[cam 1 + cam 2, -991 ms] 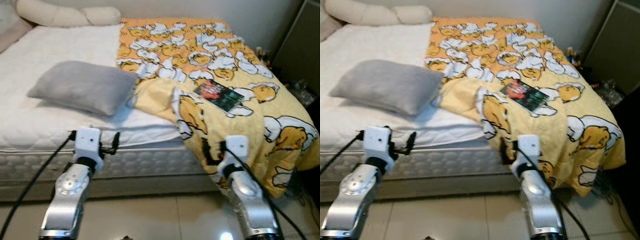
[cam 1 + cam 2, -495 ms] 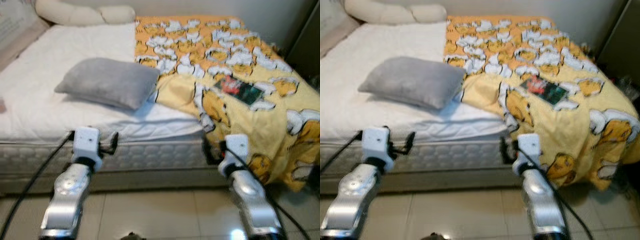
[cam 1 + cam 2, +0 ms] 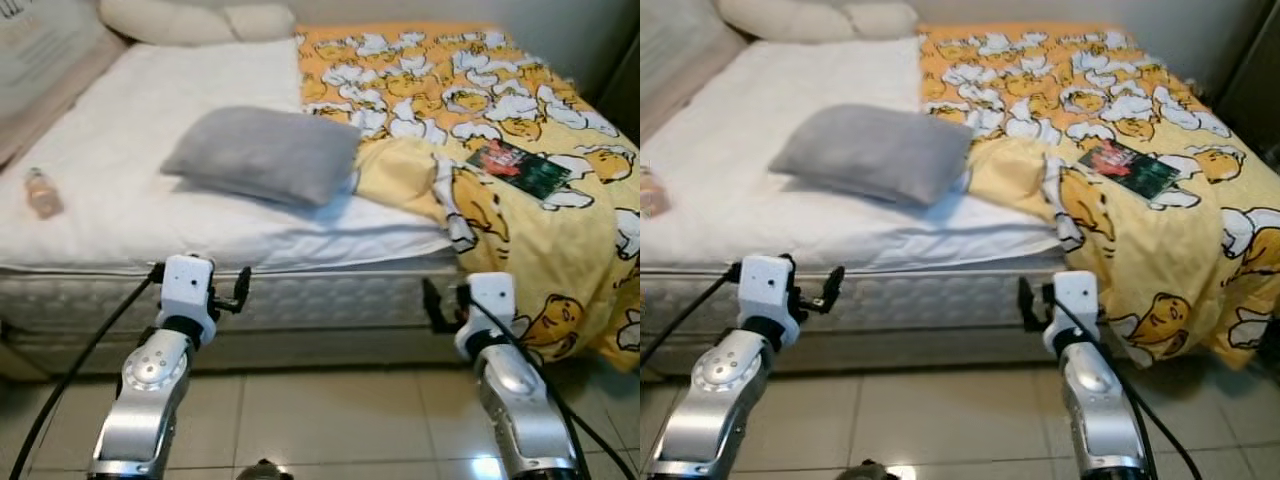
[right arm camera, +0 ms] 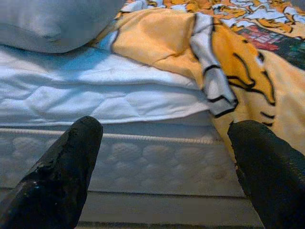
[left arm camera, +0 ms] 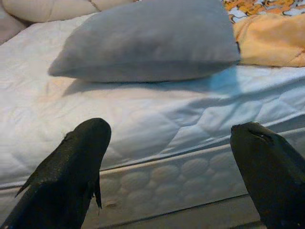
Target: Clean up the room
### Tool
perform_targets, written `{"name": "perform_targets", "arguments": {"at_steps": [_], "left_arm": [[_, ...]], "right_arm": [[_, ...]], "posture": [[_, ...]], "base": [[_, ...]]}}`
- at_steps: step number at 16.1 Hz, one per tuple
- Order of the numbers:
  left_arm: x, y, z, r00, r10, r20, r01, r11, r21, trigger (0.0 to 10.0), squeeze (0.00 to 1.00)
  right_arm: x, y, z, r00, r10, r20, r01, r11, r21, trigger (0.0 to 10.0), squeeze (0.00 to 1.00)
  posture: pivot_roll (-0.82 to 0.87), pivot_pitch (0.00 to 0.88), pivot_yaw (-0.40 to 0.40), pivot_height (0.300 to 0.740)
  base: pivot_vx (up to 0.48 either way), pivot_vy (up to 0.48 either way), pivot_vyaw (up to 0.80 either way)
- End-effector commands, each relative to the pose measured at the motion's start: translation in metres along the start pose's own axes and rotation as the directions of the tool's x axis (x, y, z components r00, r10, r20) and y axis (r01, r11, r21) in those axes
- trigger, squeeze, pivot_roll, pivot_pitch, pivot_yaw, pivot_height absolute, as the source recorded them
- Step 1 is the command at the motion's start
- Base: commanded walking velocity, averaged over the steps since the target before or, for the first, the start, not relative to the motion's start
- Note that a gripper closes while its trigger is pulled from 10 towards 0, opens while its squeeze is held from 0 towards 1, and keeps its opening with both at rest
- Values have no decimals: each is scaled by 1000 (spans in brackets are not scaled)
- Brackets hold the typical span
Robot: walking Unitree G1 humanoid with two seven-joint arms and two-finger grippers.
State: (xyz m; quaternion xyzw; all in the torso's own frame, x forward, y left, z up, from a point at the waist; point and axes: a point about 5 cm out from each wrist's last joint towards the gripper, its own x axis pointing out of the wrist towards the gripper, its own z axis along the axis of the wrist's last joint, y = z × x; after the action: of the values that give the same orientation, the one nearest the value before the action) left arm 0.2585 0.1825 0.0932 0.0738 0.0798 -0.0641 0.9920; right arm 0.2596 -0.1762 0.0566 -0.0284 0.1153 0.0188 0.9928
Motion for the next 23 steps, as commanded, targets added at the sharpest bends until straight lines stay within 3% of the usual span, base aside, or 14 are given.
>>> {"name": "perform_targets", "arguments": {"at_steps": [1, 10, 23], "left_arm": [[0, 5, 3, 1000, 13, 6, -13, 1000, 10, 10000, 0], [0, 2, 1, 1000, -4, 6, 4, 1000, 12, 10000, 0], [-2, 5, 1, 1000, -3, 14, 3, 1000, 18, 10000, 0]], "right_arm": [[1, 6, 4, 1000, 21, 14, -21, 1000, 0, 10000, 0], [-1, 1, 3, 1000, 28, 12, -28, 1000, -10, 10000, 0], [-8, 12, -3, 999, 54, 4, -54, 999, -3, 10000, 0]], "posture": [[69, 0, 28, 740], [57, 0, 32, 740], [55, 0, 48, 740]], "base": [[0, 322, 0], [0, 323, 0], [0, 294, 0]]}}
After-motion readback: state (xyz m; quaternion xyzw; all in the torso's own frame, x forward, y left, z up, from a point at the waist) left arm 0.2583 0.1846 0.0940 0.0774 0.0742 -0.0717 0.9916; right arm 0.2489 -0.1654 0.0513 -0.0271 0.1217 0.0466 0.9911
